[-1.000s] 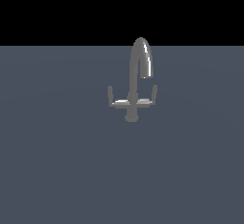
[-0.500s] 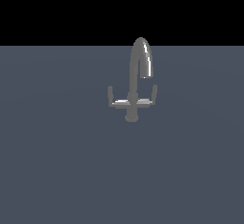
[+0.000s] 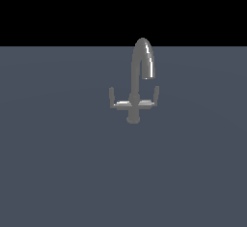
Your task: Turn on the faucet by rotating a designated handle.
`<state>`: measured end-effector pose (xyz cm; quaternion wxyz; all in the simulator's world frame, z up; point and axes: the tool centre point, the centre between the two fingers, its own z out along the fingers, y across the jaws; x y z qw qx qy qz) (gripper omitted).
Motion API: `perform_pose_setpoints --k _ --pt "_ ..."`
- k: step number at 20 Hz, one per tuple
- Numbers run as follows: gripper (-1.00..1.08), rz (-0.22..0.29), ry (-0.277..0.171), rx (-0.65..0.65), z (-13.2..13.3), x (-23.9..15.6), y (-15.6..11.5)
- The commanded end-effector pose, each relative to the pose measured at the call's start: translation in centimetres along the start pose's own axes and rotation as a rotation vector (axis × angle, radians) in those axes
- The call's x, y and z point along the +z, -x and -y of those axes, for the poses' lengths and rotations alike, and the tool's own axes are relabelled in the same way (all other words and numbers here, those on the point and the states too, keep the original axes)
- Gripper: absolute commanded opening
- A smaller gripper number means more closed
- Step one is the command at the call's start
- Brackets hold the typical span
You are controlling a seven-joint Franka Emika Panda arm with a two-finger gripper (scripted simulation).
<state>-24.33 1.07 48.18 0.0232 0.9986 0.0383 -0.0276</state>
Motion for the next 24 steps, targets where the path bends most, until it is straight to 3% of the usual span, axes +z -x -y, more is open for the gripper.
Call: perform_pose_setpoints --k 1,9,24 --pt "-1.00 0.019 0.023 -0.040 -0.2 0.2 -0.3" --pt "-1.00 0.114 0.118 -0.230 -1.1 1.3 -2.0" --pt "-1.00 0.378 0.271 -0.670 -3.0 3.7 -6.0"
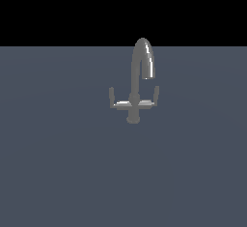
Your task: Turn on the faucet by rotating a designated handle.
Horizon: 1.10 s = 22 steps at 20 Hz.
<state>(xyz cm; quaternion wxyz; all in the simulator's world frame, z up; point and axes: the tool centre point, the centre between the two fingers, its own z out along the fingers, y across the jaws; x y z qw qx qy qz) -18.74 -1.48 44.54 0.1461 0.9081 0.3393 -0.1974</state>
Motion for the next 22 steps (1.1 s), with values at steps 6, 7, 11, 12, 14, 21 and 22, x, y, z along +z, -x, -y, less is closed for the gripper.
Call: perform_pose_setpoints --k 6,7,11,12,14,21,22 --pt "-1.00 0.133 0.045 -0.230 -1.8 0.8 -1.8" --pt "-1.00 0.151 0.050 -0.261 -2.0 0.9 -2.0" --pt "-1.00 0.223 0.063 -0.383 -2.9 1.3 -3.1" --pt "-1.00 0.241 0.065 -0.414 -3.1 1.4 -3.4" --pt "-1.00 0.277 0.069 -0.475 -3.6 1.7 -3.9" --pt "-1.00 0.402 0.070 -0.688 -5.0 2.4 -6.0" --pt "-1.00 0.420 0.069 -0.718 -5.2 2.5 -6.4"
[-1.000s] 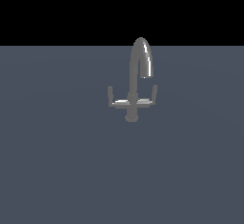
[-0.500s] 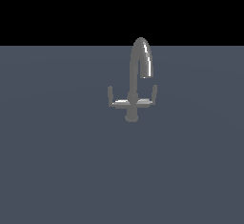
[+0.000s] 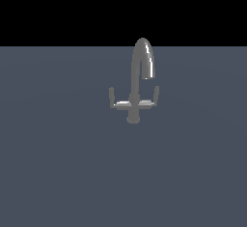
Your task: Turn on the faucet by rotating a designated handle.
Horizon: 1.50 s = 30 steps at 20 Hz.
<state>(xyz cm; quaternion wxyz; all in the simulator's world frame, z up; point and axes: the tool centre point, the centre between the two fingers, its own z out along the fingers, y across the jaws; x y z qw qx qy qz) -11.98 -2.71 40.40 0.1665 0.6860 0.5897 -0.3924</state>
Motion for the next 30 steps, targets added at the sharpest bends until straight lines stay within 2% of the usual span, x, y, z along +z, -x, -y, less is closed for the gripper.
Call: perform_pose_setpoints --k 1,15,30 --pt "-1.00 0.042 -0.002 -0.079 -0.9 0.1 -0.4" --pt "-1.00 0.258 -0.050 -0.511 -6.0 0.6 -3.2" --pt "-1.00 0.460 -0.157 -0.959 -11.2 1.2 -7.5"
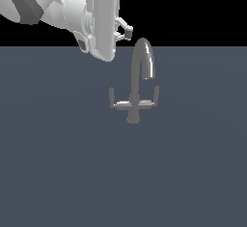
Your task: Turn on the faucet by rotating a designated handle.
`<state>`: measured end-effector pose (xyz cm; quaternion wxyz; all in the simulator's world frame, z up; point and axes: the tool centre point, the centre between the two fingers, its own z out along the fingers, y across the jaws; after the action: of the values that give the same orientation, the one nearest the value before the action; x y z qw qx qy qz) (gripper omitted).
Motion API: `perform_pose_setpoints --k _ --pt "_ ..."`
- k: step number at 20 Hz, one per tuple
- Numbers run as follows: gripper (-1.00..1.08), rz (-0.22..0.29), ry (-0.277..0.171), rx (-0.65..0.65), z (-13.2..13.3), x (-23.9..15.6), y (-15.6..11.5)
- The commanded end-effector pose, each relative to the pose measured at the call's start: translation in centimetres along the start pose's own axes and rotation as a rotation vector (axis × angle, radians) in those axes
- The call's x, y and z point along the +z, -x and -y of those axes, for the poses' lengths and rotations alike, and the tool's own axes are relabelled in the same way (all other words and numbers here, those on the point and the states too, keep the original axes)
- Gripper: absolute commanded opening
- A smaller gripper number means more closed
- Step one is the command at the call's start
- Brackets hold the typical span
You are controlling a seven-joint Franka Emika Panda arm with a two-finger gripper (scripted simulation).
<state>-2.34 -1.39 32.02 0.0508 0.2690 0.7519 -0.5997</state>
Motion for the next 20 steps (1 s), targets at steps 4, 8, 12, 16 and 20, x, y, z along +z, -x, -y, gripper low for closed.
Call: perform_pose_setpoints --k 4,8,12,16,20 --pt "-1.00 0.059 -0.043 -0.167 -2.6 -0.4 0.4" --pt "-1.00 0.097 -0.076 -0.285 -4.5 -0.7 0.5" --pt "-1.00 0.132 -0.111 -0.402 -6.4 -1.0 0.5" --pt "-1.00 0.163 -0.148 -0.518 -8.4 -1.2 0.5" --pt "-1.00 0.191 -0.187 -0.632 -10.4 -1.5 0.3"
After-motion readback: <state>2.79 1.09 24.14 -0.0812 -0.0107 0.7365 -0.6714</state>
